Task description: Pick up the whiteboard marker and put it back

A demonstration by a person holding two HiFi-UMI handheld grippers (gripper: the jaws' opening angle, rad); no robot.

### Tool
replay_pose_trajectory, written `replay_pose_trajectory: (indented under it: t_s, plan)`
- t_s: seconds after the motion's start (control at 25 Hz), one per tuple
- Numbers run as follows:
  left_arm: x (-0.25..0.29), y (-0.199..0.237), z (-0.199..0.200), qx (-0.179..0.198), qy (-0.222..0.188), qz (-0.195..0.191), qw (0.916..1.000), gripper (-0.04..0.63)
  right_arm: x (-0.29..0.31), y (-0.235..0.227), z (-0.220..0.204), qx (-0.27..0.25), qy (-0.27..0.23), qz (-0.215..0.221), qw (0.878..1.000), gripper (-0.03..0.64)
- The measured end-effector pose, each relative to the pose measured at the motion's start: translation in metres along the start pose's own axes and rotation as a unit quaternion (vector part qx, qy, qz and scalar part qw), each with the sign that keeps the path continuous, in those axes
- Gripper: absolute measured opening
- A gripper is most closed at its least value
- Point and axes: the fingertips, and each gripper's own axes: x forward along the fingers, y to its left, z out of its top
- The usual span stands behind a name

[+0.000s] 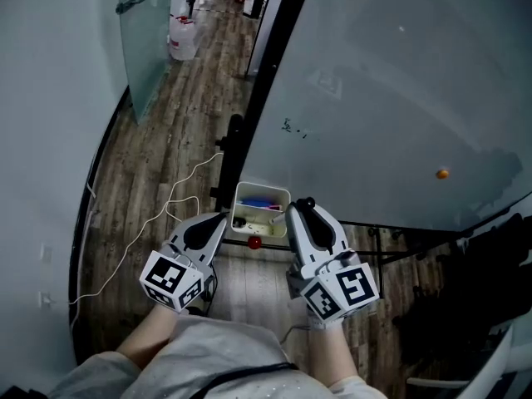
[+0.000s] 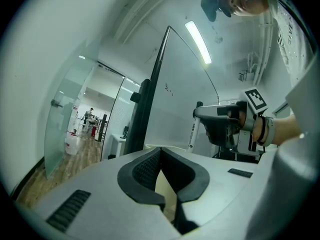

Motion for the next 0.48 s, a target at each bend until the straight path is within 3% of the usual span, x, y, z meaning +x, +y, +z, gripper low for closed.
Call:
replay_pose_trajectory:
  t_s: [0.48]
  plan:
    - [0.003,0.006,-0.015,-0.003,0.024,-0.008,0.9997,0.012,0.004,-0.014,-0.039,0.026,0.025,-0.019,0.999,0.075]
